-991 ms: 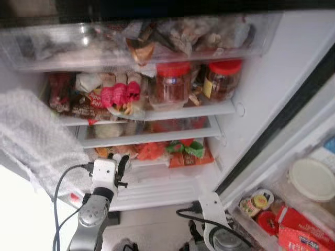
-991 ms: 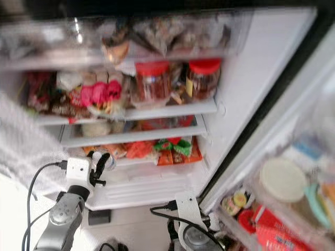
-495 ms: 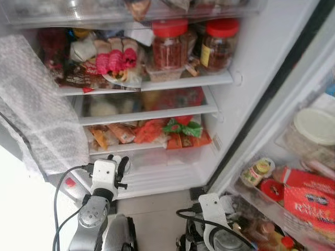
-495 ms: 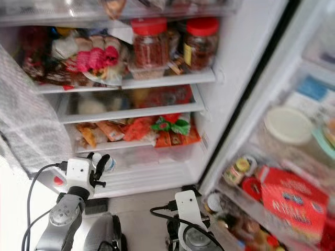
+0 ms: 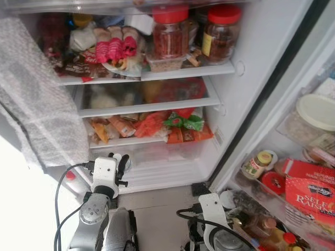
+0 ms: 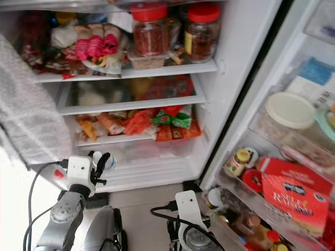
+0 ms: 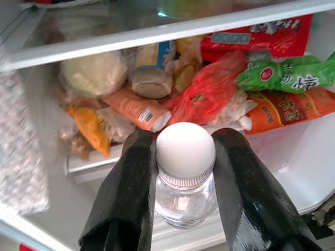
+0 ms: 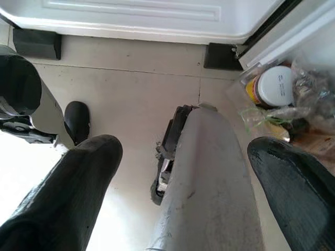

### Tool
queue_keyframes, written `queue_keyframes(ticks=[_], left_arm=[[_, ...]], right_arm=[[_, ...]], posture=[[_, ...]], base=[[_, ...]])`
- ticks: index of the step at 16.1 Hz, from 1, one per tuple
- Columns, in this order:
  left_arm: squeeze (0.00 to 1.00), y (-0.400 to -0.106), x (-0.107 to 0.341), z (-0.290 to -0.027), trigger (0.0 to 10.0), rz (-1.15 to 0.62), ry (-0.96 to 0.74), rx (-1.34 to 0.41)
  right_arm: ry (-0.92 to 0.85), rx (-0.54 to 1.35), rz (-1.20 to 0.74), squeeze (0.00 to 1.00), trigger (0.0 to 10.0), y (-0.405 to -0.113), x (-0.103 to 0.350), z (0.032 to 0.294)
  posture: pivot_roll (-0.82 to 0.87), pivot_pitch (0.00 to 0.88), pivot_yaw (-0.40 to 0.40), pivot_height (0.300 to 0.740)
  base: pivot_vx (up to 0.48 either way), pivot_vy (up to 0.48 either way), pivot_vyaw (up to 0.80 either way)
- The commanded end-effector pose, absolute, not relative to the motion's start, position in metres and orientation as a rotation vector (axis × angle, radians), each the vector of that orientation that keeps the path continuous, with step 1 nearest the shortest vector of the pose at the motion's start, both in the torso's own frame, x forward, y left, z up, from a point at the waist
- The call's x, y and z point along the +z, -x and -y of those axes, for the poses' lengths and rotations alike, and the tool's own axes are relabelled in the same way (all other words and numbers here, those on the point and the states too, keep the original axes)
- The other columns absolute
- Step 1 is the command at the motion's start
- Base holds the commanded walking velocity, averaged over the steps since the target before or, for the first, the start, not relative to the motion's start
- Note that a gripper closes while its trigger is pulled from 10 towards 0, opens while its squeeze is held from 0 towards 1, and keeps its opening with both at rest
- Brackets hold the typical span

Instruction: Restocking fridge

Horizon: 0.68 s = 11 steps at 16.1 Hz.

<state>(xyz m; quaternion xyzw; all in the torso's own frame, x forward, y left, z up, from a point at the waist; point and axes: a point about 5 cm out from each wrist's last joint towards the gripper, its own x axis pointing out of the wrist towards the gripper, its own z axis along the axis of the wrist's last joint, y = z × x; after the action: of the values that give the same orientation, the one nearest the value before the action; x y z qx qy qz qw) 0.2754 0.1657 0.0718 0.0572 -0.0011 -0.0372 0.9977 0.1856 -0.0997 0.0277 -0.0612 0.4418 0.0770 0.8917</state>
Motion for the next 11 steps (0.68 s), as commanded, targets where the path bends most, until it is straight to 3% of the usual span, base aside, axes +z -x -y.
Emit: queue_keyframes(ticks=[1, 9, 11], left_arm=[[0.00, -0.2757, 0.0749, -0.1672, 10.0, 0.022, -0.115, -0.064], [0.00, -0.2807, 0.0821, -0.1577, 10.0, 0.056, -0.115, -0.102], [0.00, -0.2808, 0.0821, -0.1594, 10.0, 0.055, -0.118, -0.098]], right_arm=[[0.120, 0.155, -0.907, 0.00, 10.0, -0.1856, 0.0290, 0.0999], [0.125, 0.161, -0.910, 0.00, 10.0, -0.1857, 0.0292, 0.1001], [0.130, 0.162, -0.911, 0.00, 10.0, -0.1858, 0.0293, 0.1002]], posture=[[-0.11, 0.184, -0.017, 0.627], [-0.11, 0.186, -0.020, 0.627], [-0.10, 0.188, -0.020, 0.627]], base=[[0.000, 0.000, 0.00], [0.000, 0.000, 0.00], [0.262, 0.000, 0.00]])
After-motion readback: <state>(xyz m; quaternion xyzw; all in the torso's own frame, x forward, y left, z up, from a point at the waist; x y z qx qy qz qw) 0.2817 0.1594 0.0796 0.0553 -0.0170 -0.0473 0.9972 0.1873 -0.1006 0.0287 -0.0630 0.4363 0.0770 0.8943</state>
